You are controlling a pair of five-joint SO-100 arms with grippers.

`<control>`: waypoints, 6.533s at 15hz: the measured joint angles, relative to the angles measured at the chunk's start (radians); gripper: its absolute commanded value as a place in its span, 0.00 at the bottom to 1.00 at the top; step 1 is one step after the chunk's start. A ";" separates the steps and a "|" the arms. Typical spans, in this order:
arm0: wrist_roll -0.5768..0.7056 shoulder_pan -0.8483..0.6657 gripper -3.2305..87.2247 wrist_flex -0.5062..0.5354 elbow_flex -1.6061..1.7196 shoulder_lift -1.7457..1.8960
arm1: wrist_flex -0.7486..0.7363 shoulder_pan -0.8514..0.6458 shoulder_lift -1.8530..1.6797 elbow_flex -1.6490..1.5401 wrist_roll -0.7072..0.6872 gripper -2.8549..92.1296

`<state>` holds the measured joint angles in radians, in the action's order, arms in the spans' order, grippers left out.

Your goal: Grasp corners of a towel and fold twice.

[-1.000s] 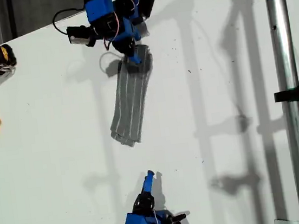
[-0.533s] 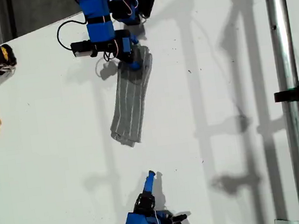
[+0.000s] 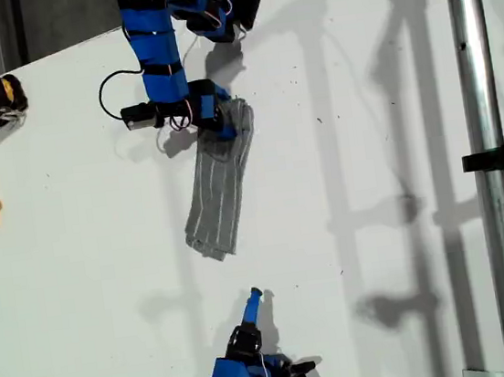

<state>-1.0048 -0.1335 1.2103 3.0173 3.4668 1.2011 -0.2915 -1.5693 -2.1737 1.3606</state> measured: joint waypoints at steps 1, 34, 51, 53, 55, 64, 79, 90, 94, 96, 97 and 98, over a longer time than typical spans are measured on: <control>0.000 0.000 0.28 0.000 0.000 0.000 | -0.002 -0.003 0.034 0.038 -0.012 0.39; -0.005 0.000 0.28 0.000 0.000 0.000 | -0.259 0.075 -0.982 -0.275 0.091 0.03; -0.005 0.009 0.28 0.000 0.000 0.000 | -0.680 -0.006 0.218 0.433 -0.100 0.14; -0.006 0.009 0.28 0.000 0.000 0.000 | -0.667 -0.035 0.368 0.529 -0.110 0.27; -0.006 0.009 0.28 0.000 0.000 0.000 | -0.594 -0.052 0.485 0.687 -0.126 0.32; -0.009 0.009 0.28 0.000 0.000 0.000 | -0.417 -0.115 0.442 0.925 -0.368 0.11; -0.012 0.021 0.18 -0.097 0.069 0.000 | -0.285 -0.164 -0.638 0.169 -0.281 0.07; -0.175 -0.089 0.11 0.074 0.098 0.000 | 0.212 -0.054 -1.717 -0.730 0.124 0.09; 0.032 -0.091 0.11 0.075 0.098 0.000 | 0.219 -0.052 -1.717 -0.730 0.124 0.09; 0.037 -0.089 0.11 0.075 0.098 0.000 | 0.219 -0.052 -1.717 -0.730 0.124 0.09; 0.037 -0.089 0.11 0.075 0.098 0.000 | 0.219 -0.052 -1.717 -0.730 0.124 0.09; 0.037 -0.089 0.11 0.075 0.098 0.000 | 0.219 -0.052 -1.717 -0.730 0.124 0.09</control>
<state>-0.9679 -0.2224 1.2855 3.1155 3.4668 1.4205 -0.3436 -3.2858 -2.9038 1.4849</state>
